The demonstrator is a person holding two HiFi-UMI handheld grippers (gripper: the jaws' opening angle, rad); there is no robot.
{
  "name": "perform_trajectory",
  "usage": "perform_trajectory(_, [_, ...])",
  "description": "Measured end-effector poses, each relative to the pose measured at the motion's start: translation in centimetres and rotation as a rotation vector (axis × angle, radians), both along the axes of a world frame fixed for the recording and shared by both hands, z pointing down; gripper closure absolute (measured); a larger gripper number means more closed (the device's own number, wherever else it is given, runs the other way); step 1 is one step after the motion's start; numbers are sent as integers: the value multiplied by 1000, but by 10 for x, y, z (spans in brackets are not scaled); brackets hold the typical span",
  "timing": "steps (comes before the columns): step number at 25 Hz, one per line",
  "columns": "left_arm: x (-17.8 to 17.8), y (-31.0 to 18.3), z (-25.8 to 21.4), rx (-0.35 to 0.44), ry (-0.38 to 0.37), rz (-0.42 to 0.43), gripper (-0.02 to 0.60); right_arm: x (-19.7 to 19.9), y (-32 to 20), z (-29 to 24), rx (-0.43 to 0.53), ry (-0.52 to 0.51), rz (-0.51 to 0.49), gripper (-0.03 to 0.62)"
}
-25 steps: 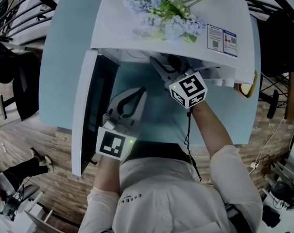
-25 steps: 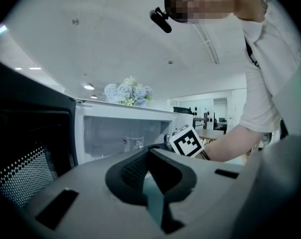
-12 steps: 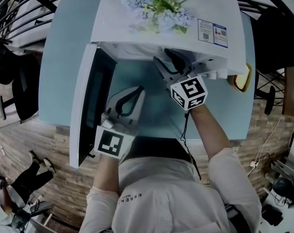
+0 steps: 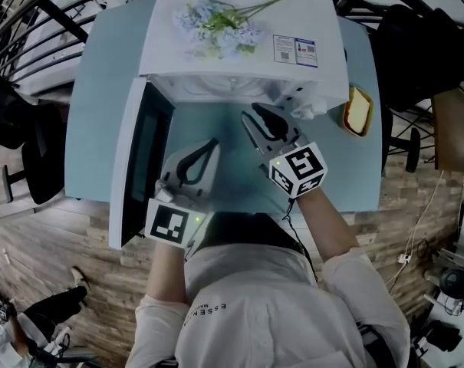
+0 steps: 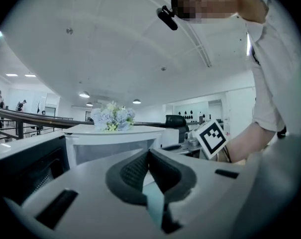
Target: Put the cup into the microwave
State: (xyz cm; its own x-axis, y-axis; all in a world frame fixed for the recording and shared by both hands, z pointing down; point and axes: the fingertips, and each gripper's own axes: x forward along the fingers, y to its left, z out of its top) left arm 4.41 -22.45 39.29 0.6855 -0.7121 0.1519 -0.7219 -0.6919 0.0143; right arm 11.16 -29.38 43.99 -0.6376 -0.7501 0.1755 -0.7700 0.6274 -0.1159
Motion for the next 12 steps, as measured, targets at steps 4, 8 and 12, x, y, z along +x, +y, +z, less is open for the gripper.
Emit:
perform_trajectory(4, [1,6,-22,23,2,-11,580,14,21,-29,23,-28,42,548])
perform_trajectory(8, [0,8,-46,76,-6,-22,580,22,35,-60,71,-9,56,569])
perform_trajectory(12, [-3,12,-66,119,-2,-38,580,25,48,-90,116,-17,35,577])
